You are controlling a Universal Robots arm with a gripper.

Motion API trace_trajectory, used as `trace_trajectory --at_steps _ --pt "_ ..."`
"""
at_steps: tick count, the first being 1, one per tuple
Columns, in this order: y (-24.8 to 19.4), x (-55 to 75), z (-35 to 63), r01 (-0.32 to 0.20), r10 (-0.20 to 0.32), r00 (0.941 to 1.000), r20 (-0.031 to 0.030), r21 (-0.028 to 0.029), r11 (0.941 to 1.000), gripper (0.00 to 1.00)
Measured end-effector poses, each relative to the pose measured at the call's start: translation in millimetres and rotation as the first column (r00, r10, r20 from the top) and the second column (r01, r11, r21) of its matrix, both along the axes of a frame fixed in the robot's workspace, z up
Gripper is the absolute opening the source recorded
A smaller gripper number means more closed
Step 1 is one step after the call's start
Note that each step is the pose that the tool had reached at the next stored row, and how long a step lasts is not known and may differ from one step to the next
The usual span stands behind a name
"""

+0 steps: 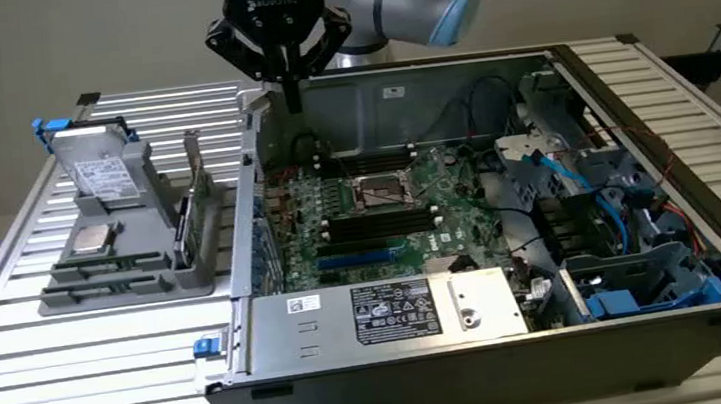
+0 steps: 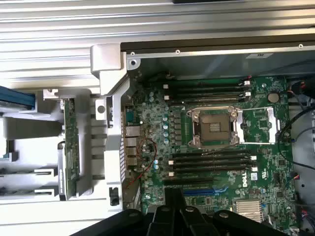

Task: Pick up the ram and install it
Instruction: 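Reach for the ram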

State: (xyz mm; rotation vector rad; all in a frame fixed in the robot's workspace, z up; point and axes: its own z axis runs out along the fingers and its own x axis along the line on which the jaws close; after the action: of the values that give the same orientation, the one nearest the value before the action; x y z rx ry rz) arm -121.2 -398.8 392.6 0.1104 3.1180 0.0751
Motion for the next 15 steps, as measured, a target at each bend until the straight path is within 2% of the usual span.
trace_trajectory --at_steps 10,15 --pt "0.0 0.0 0.0 0.0 0.0 1.0 0.0 0.0 1.0 0.11" --pt "0.0 -8.0 0.0 0.0 0.0 1.0 -0.0001 -0.0001 1.0 0.11"
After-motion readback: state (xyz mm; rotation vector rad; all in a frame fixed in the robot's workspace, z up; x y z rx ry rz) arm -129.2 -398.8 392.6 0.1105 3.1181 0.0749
